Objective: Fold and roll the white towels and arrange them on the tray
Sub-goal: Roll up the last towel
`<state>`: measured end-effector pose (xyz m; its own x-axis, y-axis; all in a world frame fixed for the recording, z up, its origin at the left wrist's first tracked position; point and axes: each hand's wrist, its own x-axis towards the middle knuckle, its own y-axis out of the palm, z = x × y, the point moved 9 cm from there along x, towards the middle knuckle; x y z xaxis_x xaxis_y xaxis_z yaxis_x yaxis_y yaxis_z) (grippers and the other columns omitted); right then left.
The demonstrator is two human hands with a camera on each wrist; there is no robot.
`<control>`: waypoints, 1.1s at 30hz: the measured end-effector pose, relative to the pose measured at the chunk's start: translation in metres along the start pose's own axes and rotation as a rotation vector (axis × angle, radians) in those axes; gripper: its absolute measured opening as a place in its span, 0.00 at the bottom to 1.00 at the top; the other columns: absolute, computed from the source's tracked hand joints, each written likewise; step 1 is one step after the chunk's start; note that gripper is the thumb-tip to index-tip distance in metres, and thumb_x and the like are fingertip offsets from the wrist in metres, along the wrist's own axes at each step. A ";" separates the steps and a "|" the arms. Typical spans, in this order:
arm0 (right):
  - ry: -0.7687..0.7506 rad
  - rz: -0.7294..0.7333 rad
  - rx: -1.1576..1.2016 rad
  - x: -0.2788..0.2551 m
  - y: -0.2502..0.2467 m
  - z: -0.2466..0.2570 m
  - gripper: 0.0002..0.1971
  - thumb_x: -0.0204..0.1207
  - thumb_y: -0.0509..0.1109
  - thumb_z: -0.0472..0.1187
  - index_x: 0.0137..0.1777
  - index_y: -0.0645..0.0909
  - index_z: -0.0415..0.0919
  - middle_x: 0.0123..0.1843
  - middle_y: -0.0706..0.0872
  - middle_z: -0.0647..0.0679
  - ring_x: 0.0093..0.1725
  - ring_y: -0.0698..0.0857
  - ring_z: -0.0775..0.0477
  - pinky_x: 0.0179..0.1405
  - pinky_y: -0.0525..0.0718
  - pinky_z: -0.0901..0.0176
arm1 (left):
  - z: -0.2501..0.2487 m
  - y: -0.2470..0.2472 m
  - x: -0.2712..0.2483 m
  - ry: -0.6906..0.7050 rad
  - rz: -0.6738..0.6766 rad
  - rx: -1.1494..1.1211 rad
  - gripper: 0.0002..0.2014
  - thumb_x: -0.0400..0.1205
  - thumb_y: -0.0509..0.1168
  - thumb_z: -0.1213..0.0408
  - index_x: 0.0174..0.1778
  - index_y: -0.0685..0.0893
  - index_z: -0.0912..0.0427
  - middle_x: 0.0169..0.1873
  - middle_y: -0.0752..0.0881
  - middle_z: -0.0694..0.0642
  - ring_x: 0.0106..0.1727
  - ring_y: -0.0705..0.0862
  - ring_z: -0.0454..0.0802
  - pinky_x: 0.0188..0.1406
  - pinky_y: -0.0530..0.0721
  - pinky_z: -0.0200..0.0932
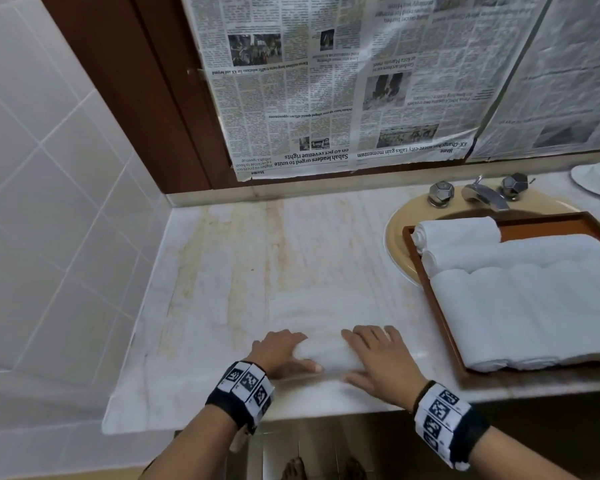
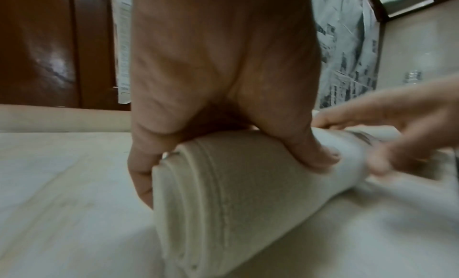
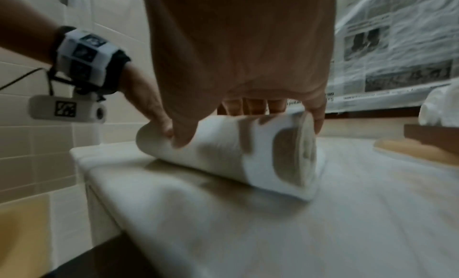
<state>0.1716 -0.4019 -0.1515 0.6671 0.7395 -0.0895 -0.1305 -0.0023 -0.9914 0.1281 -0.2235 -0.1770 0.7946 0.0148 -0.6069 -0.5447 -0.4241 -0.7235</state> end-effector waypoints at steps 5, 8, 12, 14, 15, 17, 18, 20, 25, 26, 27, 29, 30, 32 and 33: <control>-0.007 0.122 0.156 0.013 0.007 -0.009 0.32 0.75 0.65 0.67 0.75 0.72 0.52 0.67 0.79 0.52 0.66 0.78 0.45 0.69 0.68 0.46 | -0.004 -0.003 -0.012 0.009 -0.208 -0.019 0.42 0.67 0.64 0.21 0.77 0.71 0.34 0.73 0.69 0.43 0.74 0.67 0.52 0.70 0.69 0.58; 0.038 0.264 0.286 0.025 0.007 -0.017 0.32 0.76 0.64 0.68 0.77 0.71 0.55 0.68 0.78 0.52 0.69 0.75 0.47 0.70 0.63 0.49 | -0.013 0.008 -0.030 0.063 -0.402 0.186 0.46 0.65 0.59 0.19 0.80 0.63 0.34 0.74 0.70 0.43 0.74 0.70 0.54 0.67 0.68 0.61; 0.055 0.426 0.390 0.027 0.012 -0.019 0.32 0.76 0.66 0.68 0.76 0.72 0.54 0.72 0.79 0.52 0.71 0.76 0.46 0.70 0.67 0.49 | -0.010 0.011 -0.027 0.026 -0.393 0.197 0.44 0.67 0.62 0.23 0.79 0.63 0.33 0.71 0.75 0.44 0.71 0.73 0.54 0.63 0.69 0.58; 0.119 0.423 0.515 0.022 0.013 -0.024 0.34 0.75 0.68 0.68 0.78 0.69 0.53 0.74 0.78 0.51 0.72 0.76 0.44 0.71 0.71 0.50 | -0.008 0.004 -0.019 0.043 -0.275 0.169 0.44 0.68 0.64 0.23 0.80 0.61 0.34 0.71 0.74 0.45 0.72 0.71 0.53 0.64 0.69 0.56; 0.147 0.384 0.545 0.018 0.011 -0.026 0.36 0.75 0.68 0.68 0.79 0.67 0.53 0.74 0.78 0.50 0.71 0.77 0.44 0.70 0.72 0.51 | -0.009 0.000 -0.016 0.059 -0.229 0.165 0.44 0.69 0.64 0.23 0.80 0.61 0.35 0.71 0.75 0.47 0.72 0.71 0.53 0.65 0.69 0.57; 0.124 0.206 0.458 0.011 0.000 -0.022 0.33 0.78 0.64 0.67 0.78 0.66 0.52 0.73 0.77 0.50 0.68 0.78 0.45 0.68 0.73 0.51 | -0.011 -0.003 -0.010 0.067 -0.124 0.159 0.45 0.69 0.66 0.24 0.80 0.62 0.36 0.72 0.75 0.49 0.73 0.72 0.54 0.68 0.68 0.59; 0.082 0.091 0.344 0.007 -0.006 -0.017 0.31 0.79 0.61 0.67 0.76 0.68 0.51 0.71 0.77 0.50 0.65 0.79 0.45 0.65 0.75 0.50 | -0.011 -0.002 -0.007 0.059 -0.065 0.140 0.45 0.69 0.66 0.25 0.81 0.62 0.36 0.73 0.75 0.49 0.74 0.71 0.55 0.69 0.67 0.61; 0.014 -0.028 0.129 -0.003 -0.008 -0.001 0.31 0.74 0.62 0.68 0.69 0.73 0.48 0.64 0.79 0.49 0.58 0.81 0.43 0.59 0.79 0.46 | -0.008 0.001 -0.002 0.034 0.043 0.054 0.46 0.69 0.68 0.26 0.81 0.62 0.37 0.75 0.74 0.48 0.76 0.71 0.54 0.73 0.66 0.64; -0.038 0.018 0.079 0.009 -0.005 0.003 0.31 0.66 0.77 0.57 0.67 0.74 0.48 0.61 0.80 0.48 0.57 0.82 0.41 0.59 0.77 0.46 | -0.008 0.001 -0.007 0.012 -0.025 0.082 0.46 0.69 0.68 0.26 0.81 0.61 0.39 0.77 0.69 0.49 0.77 0.67 0.56 0.74 0.62 0.66; -0.032 0.075 0.138 0.014 -0.006 -0.001 0.30 0.71 0.74 0.57 0.70 0.73 0.49 0.64 0.79 0.49 0.61 0.81 0.42 0.62 0.75 0.48 | -0.012 0.000 -0.012 0.018 -0.115 0.141 0.46 0.70 0.67 0.26 0.81 0.60 0.39 0.77 0.67 0.49 0.77 0.65 0.56 0.74 0.60 0.67; -0.009 0.147 0.226 0.019 -0.004 -0.008 0.30 0.74 0.73 0.58 0.73 0.71 0.49 0.67 0.78 0.49 0.63 0.79 0.43 0.64 0.73 0.50 | -0.019 -0.002 -0.019 0.030 -0.219 0.192 0.45 0.71 0.66 0.26 0.82 0.60 0.39 0.78 0.66 0.48 0.78 0.64 0.56 0.75 0.58 0.67; 0.053 0.310 0.398 0.026 -0.001 -0.017 0.32 0.73 0.74 0.61 0.74 0.73 0.51 0.68 0.80 0.50 0.65 0.79 0.45 0.66 0.75 0.51 | -0.032 0.000 -0.031 0.053 -0.378 0.250 0.42 0.75 0.63 0.29 0.82 0.59 0.39 0.79 0.65 0.46 0.80 0.62 0.53 0.77 0.55 0.65; 0.077 0.377 0.465 0.027 0.000 -0.022 0.31 0.70 0.75 0.63 0.72 0.77 0.52 0.66 0.81 0.51 0.64 0.79 0.45 0.65 0.76 0.51 | -0.034 0.003 -0.034 0.059 -0.412 0.252 0.39 0.77 0.62 0.30 0.82 0.59 0.39 0.79 0.65 0.45 0.80 0.62 0.51 0.78 0.54 0.63; 0.120 0.462 0.627 0.023 0.002 -0.028 0.29 0.67 0.77 0.65 0.66 0.82 0.53 0.61 0.84 0.55 0.61 0.81 0.48 0.63 0.78 0.53 | -0.032 0.004 -0.033 0.084 -0.403 0.218 0.36 0.79 0.59 0.30 0.82 0.62 0.37 0.77 0.69 0.44 0.78 0.65 0.49 0.76 0.57 0.61; 0.147 0.471 0.711 0.020 0.003 -0.030 0.29 0.67 0.77 0.65 0.65 0.83 0.53 0.60 0.84 0.58 0.61 0.81 0.49 0.62 0.77 0.55 | -0.029 0.002 -0.029 0.102 -0.366 0.179 0.35 0.78 0.59 0.29 0.81 0.64 0.36 0.75 0.72 0.44 0.76 0.68 0.49 0.74 0.60 0.58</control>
<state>0.2070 -0.4073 -0.1588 0.5099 0.6725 -0.5365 -0.8124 0.1715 -0.5573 0.1113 -0.2513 -0.1511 0.9619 0.0415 -0.2702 -0.2526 -0.2434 -0.9365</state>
